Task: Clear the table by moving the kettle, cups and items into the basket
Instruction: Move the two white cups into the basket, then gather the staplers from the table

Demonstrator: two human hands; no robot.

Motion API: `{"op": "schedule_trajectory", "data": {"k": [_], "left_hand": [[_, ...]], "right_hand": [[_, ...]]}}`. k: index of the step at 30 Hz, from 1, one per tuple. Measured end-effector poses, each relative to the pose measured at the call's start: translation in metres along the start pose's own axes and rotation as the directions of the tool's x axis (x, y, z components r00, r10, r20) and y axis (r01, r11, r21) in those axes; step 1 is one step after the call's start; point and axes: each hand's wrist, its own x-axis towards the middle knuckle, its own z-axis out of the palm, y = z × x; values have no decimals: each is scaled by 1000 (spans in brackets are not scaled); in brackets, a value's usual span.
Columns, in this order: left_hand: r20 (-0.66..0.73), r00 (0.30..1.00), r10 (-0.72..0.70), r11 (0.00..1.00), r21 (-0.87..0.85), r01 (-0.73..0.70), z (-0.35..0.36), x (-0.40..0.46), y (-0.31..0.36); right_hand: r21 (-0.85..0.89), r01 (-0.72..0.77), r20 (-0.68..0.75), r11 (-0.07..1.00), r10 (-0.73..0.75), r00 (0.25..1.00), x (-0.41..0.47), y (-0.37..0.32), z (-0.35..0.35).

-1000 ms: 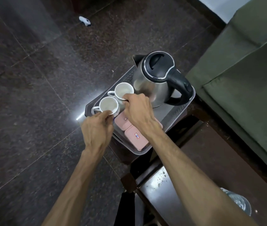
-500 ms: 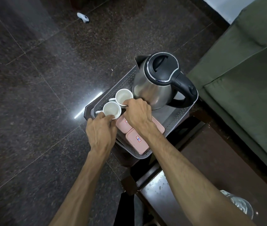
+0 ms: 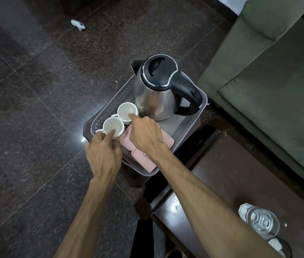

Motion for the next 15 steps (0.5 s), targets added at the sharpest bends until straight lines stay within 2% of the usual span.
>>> {"op": "schedule_trajectory", "data": {"k": [4,8,11,15], "left_hand": [[-129,990,61,995,-66,-70,-3,-19,7],[-227,963,143,966,-179,-186,1,-55,35],[-196,950,243,925,-250,-288,12,-90,64],[-53,924,378,856,-360,-371,37,-148,103]], "right_hand": [[105,16,-71,994,-9,997,-26,11,-5],[235,-38,-144,971,73,987,-61,33,-13],[317,-86,-218,945,161,963,-93,52,-17],[425,-191,-283,885,330,901,-149,91,-15]]}}
